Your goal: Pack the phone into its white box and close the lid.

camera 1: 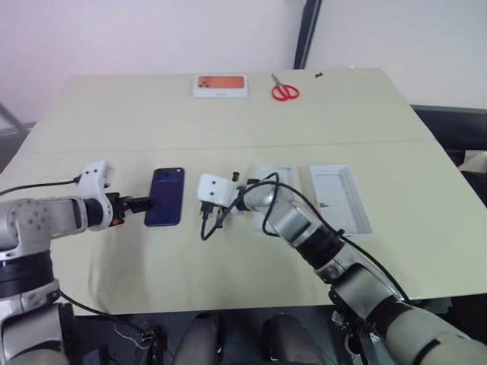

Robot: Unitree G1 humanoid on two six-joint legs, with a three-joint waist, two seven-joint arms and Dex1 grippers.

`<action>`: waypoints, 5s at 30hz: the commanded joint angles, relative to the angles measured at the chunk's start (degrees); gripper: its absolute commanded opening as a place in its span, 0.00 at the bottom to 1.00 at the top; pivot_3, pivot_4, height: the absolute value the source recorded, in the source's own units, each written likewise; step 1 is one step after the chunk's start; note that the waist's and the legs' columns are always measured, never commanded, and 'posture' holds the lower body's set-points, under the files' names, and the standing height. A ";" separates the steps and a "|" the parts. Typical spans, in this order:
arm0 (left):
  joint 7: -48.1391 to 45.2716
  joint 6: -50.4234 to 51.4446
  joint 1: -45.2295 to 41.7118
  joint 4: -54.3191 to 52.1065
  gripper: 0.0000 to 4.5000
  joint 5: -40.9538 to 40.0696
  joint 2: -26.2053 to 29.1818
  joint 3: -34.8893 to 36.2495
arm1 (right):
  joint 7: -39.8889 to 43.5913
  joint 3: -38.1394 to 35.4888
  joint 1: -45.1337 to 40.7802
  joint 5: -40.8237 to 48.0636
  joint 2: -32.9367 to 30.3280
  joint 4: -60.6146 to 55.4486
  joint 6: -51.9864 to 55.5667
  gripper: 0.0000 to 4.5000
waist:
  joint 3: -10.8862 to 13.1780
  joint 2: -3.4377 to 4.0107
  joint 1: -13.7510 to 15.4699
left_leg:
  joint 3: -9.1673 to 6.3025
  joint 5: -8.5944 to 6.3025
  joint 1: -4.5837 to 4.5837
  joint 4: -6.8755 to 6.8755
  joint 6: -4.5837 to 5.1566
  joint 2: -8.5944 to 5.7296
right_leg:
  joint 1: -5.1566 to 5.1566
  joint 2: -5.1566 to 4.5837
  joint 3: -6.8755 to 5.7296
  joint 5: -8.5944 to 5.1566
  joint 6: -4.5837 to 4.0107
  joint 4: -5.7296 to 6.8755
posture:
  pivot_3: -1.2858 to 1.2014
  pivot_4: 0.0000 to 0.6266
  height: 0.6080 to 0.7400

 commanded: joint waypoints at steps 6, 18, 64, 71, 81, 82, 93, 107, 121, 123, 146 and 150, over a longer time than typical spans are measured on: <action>0.58 1.44 -1.74 3.00 1.00 -2.36 -5.33 -3.11 | -1.80 0.58 -2.98 -2.63 5.16 6.68 -5.50 0.01 | -0.05 0.04 0.31 | -0.02 0.01 0.12 0.01 -0.02 -0.01 | 0.07 -0.02 -0.02 0.00 0.00 0.01 | 0.52 0.24 1.00; 5.77 1.44 -2.59 2.68 1.00 -8.21 -11.28 -0.22 | -1.67 -0.34 -3.66 -3.22 7.54 9.59 -8.19 0.01 | -0.27 0.05 0.59 | -0.07 0.00 0.30 0.00 -0.02 -0.06 | 0.27 -0.06 -0.04 0.00 0.00 0.01 | 0.52 0.24 1.00; 20.66 -0.01 -12.54 4.48 0.01 -25.42 -15.09 23.21 | 5.36 -7.68 1.95 -2.35 -7.14 -14.43 1.66 0.00 | -0.26 -0.05 0.02 | -0.09 0.01 -0.05 -0.02 -0.04 -0.05 | 0.05 -0.05 -0.06 0.00 0.00 -0.02 | 0.52 0.24 1.00; 22.76 -1.99 -20.18 3.57 0.01 -26.18 -22.34 19.56 | 15.73 -15.33 7.21 5.84 -20.63 -28.45 5.97 0.00 | -0.23 -0.10 0.65 | -0.08 0.01 -0.12 0.02 -0.04 -0.06 | 0.17 -0.06 -0.05 0.01 0.02 -0.11 | 0.52 0.24 1.00; 35.25 1.44 -21.48 5.16 0.01 -25.96 -40.27 15.37 | 20.52 -25.85 13.96 11.68 -38.39 -31.48 6.75 0.00 | -0.12 -0.29 0.60 | 0.02 0.00 -0.15 0.01 -0.02 -0.05 | 0.19 -0.05 0.03 0.01 0.02 -0.14 | 0.52 0.24 1.00; 36.62 1.44 -20.95 5.11 0.01 -26.27 -41.53 15.05 | 20.24 -26.23 14.32 11.73 -39.17 -31.12 6.63 0.00 | -0.12 -0.29 0.35 | 0.02 0.00 -0.15 0.01 -0.02 -0.04 | 0.17 -0.04 0.04 0.01 0.02 -0.13 | 0.52 0.24 1.00; 48.34 1.43 -14.06 -0.81 0.01 -27.43 -53.01 12.03 | 17.81 -27.82 17.27 11.72 -43.10 -28.93 5.54 0.00 | -0.08 -0.37 0.77 | 0.10 0.01 -0.13 0.04 -0.02 0.03 | 0.20 0.00 0.10 0.01 0.02 -0.11 | 0.52 0.24 1.00; 48.13 1.43 -10.80 -2.31 0.71 -35.32 -50.98 5.67 | 17.02 -26.18 15.90 11.24 -42.26 -26.64 3.87 0.00 | -0.06 -0.38 0.98 | 0.08 0.01 -0.12 0.10 -0.02 0.02 | 0.28 0.00 0.06 0.01 0.02 -0.15 | 0.52 0.24 1.00; 24.27 -12.80 -13.89 -7.16 0.99 -29.67 -22.05 -1.17 | 16.91 -25.30 14.53 11.78 -40.80 -27.39 3.61 0.00 | -0.08 -0.35 0.69 | 0.08 0.02 -0.09 0.07 -0.03 0.02 | 0.26 0.01 0.07 0.01 0.02 -0.15 | 0.52 0.24 1.00; 16.38 -17.66 -12.66 -8.49 0.99 -23.82 -14.92 -5.19 | 17.24 -24.50 14.03 12.47 -39.54 -28.49 4.16 0.00 | -0.10 -0.31 0.65 | 0.07 0.02 -0.08 0.05 -0.04 0.02 | 0.25 0.02 0.06 0.01 0.01 -0.16 | 0.52 0.24 1.00; -40.10 -69.18 26.42 -17.24 0.99 7.01 10.82 -14.49 | 7.65 -9.65 5.82 8.25 -21.83 -29.84 21.03 0.00 | -0.05 -0.14 0.70 | 0.04 -0.07 -0.13 -0.13 0.11 0.01 | 0.16 -0.07 0.06 -0.01 -0.03 -0.25 | 0.52 0.24 1.00; -39.57 -68.94 26.40 -17.57 0.99 7.56 10.06 -14.61 | 7.76 -8.32 5.76 7.09 -22.51 -29.25 20.11 0.00 | -0.05 -0.14 0.38 | 0.04 -0.21 -0.12 -0.13 0.36 0.01 | 0.13 -0.06 0.07 -0.01 -0.03 -0.20 | 0.52 0.24 1.00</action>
